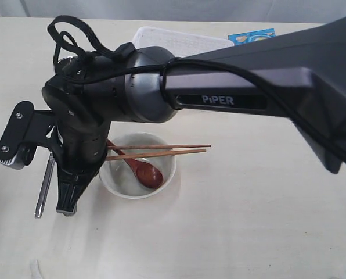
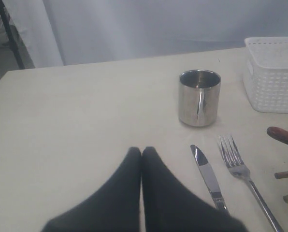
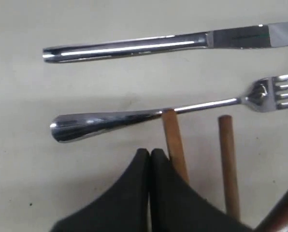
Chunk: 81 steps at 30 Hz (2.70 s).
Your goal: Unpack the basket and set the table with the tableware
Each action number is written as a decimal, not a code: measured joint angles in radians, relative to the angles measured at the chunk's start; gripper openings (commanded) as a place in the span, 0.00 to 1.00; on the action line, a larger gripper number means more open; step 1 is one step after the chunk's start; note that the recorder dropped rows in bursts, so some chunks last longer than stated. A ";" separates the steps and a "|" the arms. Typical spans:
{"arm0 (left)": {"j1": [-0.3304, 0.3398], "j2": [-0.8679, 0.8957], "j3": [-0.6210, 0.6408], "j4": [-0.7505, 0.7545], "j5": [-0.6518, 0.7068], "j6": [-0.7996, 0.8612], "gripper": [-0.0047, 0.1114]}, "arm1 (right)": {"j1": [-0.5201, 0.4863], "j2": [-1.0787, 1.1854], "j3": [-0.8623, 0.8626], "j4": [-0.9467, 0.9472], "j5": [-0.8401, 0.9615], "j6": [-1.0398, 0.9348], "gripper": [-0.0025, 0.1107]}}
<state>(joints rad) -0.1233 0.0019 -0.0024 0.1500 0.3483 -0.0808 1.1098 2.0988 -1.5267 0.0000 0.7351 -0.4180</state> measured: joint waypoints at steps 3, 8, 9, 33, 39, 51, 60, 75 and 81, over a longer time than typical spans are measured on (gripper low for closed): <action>0.000 0.000 0.000 0.000 0.000 0.000 0.04 | 0.000 0.000 0.000 -0.021 0.000 0.031 0.02; 0.000 0.000 0.000 0.000 0.000 0.000 0.04 | 0.000 0.000 0.000 -0.085 0.000 0.096 0.02; 0.000 0.000 0.000 0.000 0.000 0.000 0.04 | 0.000 0.000 0.000 -0.101 0.000 0.110 0.02; 0.000 0.000 0.000 0.000 0.000 0.000 0.04 | -0.028 -0.298 -0.005 -0.067 0.093 0.066 0.02; 0.000 0.000 0.000 0.000 0.000 0.000 0.04 | -0.200 -0.387 -0.005 -0.067 0.093 0.064 0.02; 0.000 0.000 0.000 0.000 0.000 0.000 0.04 | -0.542 -0.323 -0.005 0.228 0.009 -0.234 0.47; 0.000 0.000 0.000 0.000 0.000 0.000 0.04 | -0.542 -0.039 -0.005 0.243 -0.088 -0.365 0.47; 0.000 0.000 0.000 0.000 0.000 0.000 0.04 | -0.545 0.009 -0.039 0.231 -0.165 -0.441 0.02; 0.000 0.000 0.000 0.000 0.000 0.000 0.04 | -0.549 -0.120 -0.118 0.232 -0.153 -0.412 0.02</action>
<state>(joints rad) -0.1233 0.0019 -0.0024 0.1500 0.3483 -0.0808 0.5604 1.9788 -1.6445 0.2316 0.5824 -0.8298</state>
